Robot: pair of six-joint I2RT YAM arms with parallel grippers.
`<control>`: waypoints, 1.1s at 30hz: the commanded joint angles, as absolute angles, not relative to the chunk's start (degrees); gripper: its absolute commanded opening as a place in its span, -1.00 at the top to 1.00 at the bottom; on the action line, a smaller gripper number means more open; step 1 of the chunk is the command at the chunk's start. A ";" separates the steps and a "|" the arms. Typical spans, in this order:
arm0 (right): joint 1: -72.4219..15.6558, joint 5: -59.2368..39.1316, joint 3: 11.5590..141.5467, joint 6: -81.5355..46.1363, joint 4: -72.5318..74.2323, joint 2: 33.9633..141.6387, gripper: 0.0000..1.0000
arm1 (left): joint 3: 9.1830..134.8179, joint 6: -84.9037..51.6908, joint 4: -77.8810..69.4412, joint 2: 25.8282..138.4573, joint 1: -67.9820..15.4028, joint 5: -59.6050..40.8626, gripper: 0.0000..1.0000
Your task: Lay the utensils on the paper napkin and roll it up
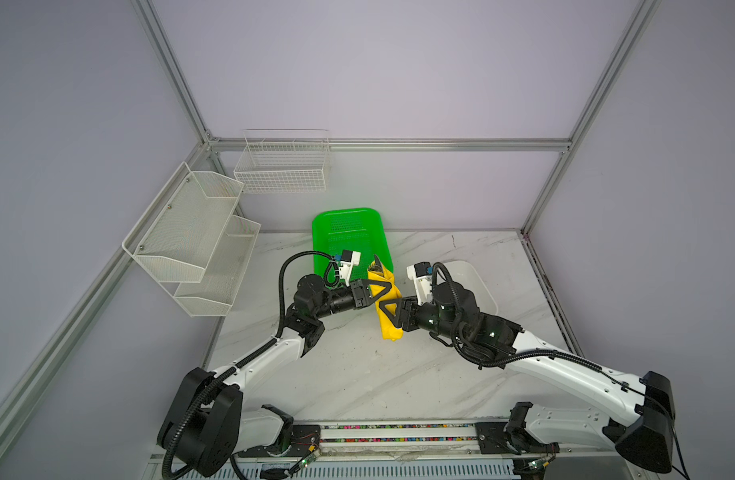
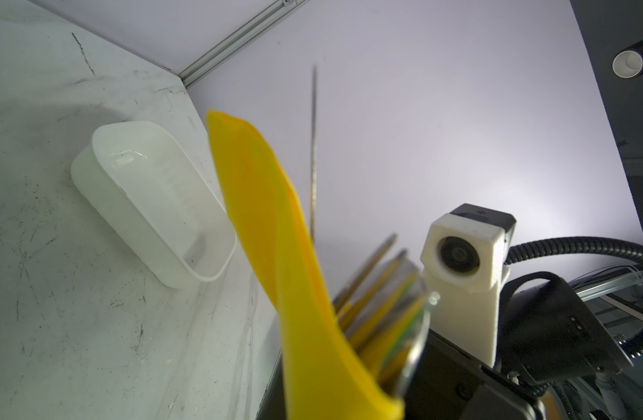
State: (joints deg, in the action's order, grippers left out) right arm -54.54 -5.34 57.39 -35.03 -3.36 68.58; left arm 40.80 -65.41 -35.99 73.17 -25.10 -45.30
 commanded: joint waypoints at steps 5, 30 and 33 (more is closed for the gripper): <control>-52.24 -11.91 54.79 -35.51 2.06 67.47 0.01 | 47.87 -66.66 -40.43 70.01 -24.87 -47.28 0.91; -49.42 -24.55 52.68 -37.46 11.35 70.20 0.39 | 48.54 -67.73 -42.72 69.76 -24.87 -47.67 0.85; -48.62 -25.86 52.01 -38.21 12.77 69.75 0.48 | 48.28 -66.94 -41.81 69.89 -24.87 -47.55 0.80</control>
State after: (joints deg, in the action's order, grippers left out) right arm -49.19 -23.22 52.86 -37.30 8.97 70.04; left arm 42.11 -66.98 -38.04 71.77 -24.97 -46.89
